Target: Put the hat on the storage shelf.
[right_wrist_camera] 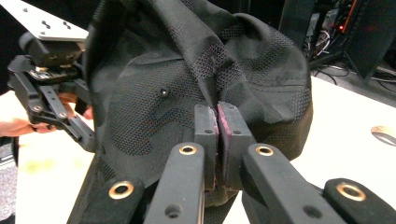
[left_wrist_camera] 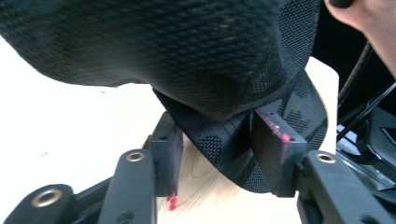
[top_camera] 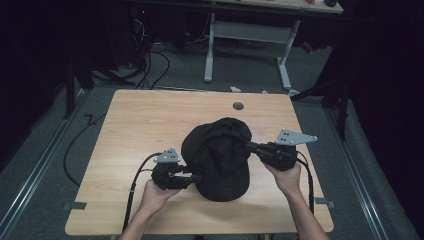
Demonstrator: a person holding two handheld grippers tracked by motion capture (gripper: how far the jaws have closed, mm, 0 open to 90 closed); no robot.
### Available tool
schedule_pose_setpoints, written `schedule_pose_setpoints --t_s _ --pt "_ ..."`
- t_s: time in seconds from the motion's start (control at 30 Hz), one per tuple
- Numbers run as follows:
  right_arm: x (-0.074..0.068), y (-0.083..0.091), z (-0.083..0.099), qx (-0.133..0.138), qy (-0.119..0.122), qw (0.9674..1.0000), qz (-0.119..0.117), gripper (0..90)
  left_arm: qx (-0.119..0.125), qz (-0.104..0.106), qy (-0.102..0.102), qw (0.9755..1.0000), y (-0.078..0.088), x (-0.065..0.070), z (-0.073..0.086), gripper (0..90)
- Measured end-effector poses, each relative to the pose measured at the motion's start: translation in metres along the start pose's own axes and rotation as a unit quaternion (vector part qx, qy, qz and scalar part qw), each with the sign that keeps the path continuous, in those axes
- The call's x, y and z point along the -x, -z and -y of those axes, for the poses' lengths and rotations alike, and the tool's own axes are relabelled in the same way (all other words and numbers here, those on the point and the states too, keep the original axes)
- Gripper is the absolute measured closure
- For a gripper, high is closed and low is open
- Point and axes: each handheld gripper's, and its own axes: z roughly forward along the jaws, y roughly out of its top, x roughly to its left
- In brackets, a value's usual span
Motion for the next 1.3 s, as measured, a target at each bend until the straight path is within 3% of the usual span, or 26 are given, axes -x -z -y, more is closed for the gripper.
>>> schedule_pose_setpoints --t_s 0.3,0.57,0.73,0.97,1.1,1.3 --pt "0.006 -0.003 0.006 0.004 -0.011 0.9999 0.010 86.8 -0.004 0.044 0.025 0.9987 0.012 0.006 -0.006 67.3" --pt "0.011 -0.009 0.013 0.002 -0.019 0.9996 0.019 85.0 -0.030 0.076 0.038 0.9959 0.014 0.012 -0.007 78.0" --pt "0.012 -0.014 0.014 0.001 -0.022 0.9996 0.018 83.0 -0.053 0.089 0.037 0.9940 0.014 0.017 -0.003 85.1" --pt "0.014 -0.017 0.016 0.005 -0.035 0.9993 0.014 79.7 -0.045 0.093 0.025 0.9943 0.018 0.023 -0.003 86.2" --pt "0.017 -0.017 0.016 0.002 -0.052 0.9985 0.018 62.5 -0.034 0.091 0.015 0.9951 0.022 0.025 -0.003 86.4" --pt "0.017 -0.011 0.018 -0.006 -0.061 0.9977 0.031 48.1 -0.020 0.090 0.011 0.9957 0.029 0.028 -0.005 86.5"
